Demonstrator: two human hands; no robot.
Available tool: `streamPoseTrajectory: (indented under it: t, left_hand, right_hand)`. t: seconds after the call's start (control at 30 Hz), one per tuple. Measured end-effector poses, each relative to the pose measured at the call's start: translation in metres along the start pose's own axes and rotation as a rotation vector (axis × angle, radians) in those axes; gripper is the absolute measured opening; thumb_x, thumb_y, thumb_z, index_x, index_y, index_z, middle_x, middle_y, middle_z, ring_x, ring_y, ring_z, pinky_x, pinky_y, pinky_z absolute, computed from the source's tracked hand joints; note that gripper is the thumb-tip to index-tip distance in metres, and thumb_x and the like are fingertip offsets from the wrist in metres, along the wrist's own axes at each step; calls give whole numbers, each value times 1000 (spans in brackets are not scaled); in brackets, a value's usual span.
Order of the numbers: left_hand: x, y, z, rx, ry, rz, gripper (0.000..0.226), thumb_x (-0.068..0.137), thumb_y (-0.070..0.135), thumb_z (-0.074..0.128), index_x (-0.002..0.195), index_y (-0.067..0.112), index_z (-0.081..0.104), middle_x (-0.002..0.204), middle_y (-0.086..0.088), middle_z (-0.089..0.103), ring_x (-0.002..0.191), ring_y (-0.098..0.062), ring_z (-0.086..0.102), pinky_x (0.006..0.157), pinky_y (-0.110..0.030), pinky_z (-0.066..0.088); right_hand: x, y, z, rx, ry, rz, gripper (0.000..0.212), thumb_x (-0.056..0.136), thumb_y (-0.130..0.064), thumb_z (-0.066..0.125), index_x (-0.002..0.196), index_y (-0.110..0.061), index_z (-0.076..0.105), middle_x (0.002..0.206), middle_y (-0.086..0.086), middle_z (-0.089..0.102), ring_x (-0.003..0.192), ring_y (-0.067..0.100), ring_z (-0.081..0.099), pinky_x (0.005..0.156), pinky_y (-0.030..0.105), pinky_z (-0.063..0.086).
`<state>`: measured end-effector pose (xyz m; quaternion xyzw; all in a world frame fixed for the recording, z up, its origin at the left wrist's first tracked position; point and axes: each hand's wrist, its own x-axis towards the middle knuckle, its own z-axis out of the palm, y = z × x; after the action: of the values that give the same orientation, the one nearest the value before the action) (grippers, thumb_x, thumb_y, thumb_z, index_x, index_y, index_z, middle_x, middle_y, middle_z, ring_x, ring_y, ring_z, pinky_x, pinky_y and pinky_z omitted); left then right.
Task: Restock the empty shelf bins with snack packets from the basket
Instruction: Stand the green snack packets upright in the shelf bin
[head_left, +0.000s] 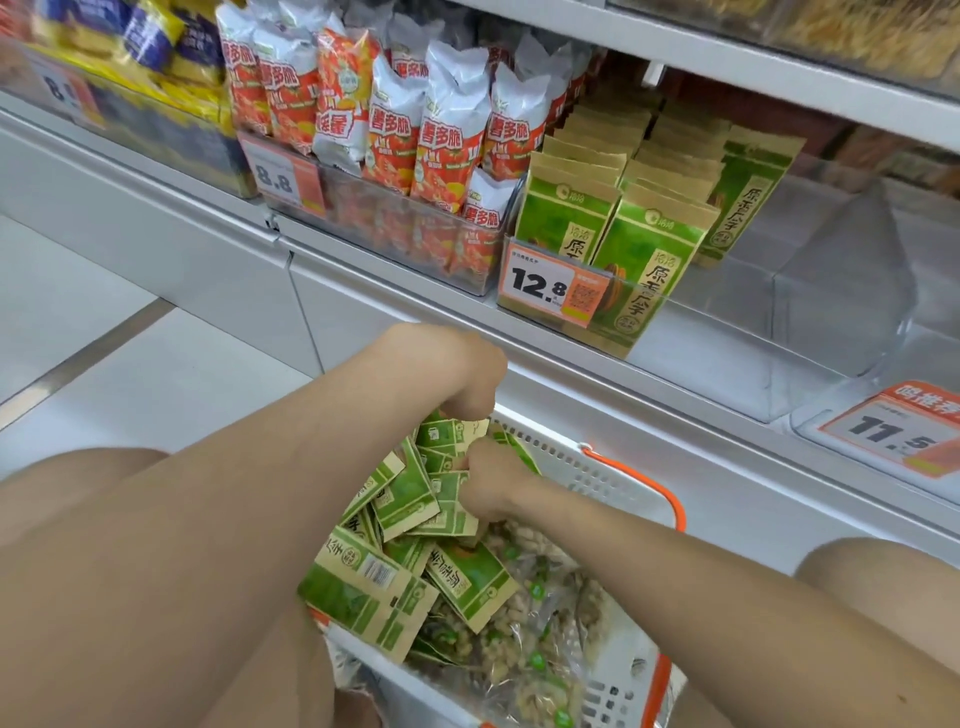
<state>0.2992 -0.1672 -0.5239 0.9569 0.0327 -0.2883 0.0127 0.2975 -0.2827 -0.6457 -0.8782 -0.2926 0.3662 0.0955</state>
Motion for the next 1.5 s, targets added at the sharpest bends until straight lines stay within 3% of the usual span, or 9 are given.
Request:
streamPoseTrajectory:
  t: [0.2, 0.33, 0.57, 0.7, 0.87, 0.97, 1.13, 1.3, 1.5]
  left_hand:
    - [-11, -8, -8, 3, 13, -24, 19, 93, 10, 57, 105, 14, 71, 107, -5, 69, 96, -30, 69, 83, -41, 58]
    - [-15, -4, -13, -10, 13, -13, 35, 93, 21, 58, 126, 16, 67, 116, -6, 72, 103, -29, 70, 92, -47, 60]
    - [-47, 31, -41, -485, 341, 161, 41, 100, 35, 54, 135, 18, 42, 123, -7, 65, 106, -27, 59, 88, -40, 49]
    - [-62, 45, -54, -764, 263, 330, 48, 91, 33, 56, 137, 31, 46, 115, -2, 67, 100, -22, 66, 83, -43, 54]
    - [-51, 71, -57, -843, 437, 359, 21, 106, 29, 57, 126, 23, 52, 114, 0, 66, 106, -19, 64, 101, -49, 52]
    - [-43, 86, -63, -1087, 475, 306, 22, 111, 26, 49, 132, 22, 49, 128, 2, 64, 119, -16, 61, 108, -48, 50]
    - [-34, 112, -70, -1442, 601, 295, 31, 114, 21, 39, 128, 30, 65, 121, 5, 74, 117, -17, 68, 106, -48, 53]
    - [-25, 118, -67, -1370, 730, 187, 39, 112, 25, 46, 83, 15, 70, 79, -4, 73, 81, -25, 70, 84, -48, 60]
    - [-33, 129, -84, -1081, 884, 152, 51, 113, 37, 41, 83, 11, 73, 63, 8, 71, 59, -10, 70, 57, -34, 60]
  right_hand:
    - [-26, -4, -88, -206, 53, -29, 31, 85, -1, 50, 106, -4, 73, 94, 15, 76, 72, 27, 75, 56, 36, 62]
    - [-60, -8, -141, -198, 204, -94, 27, 86, -3, 54, 97, -10, 78, 89, 8, 76, 80, 28, 72, 65, 39, 62]
    - [-130, -11, -193, 444, 469, 29, 22, 92, -9, 56, 92, -1, 76, 81, 20, 74, 59, 30, 75, 53, 39, 63]
    - [-153, 4, -210, 857, 589, 77, 11, 93, -7, 68, 90, -1, 76, 68, 16, 75, 54, 25, 74, 51, 33, 62]
    - [-165, 29, -224, 1228, 615, 11, 19, 98, -15, 61, 100, -2, 74, 78, 14, 75, 59, 23, 74, 53, 28, 58]
    - [-168, 42, -229, 1109, 758, 11, 32, 99, -34, 51, 90, -8, 66, 68, 7, 65, 51, 20, 58, 52, 28, 47]
    - [-171, 58, -218, 318, 865, -32, 41, 106, -39, 42, 81, -12, 59, 83, 3, 66, 81, 25, 61, 66, 35, 44]
    - [-178, 68, -219, 620, 562, -186, 19, 110, -29, 50, 106, -27, 68, 100, 3, 79, 85, 21, 78, 64, 42, 65]
    - [-153, 86, -232, 680, 990, -8, 31, 103, -41, 52, 108, -14, 69, 105, 7, 74, 100, 30, 71, 78, 40, 57]
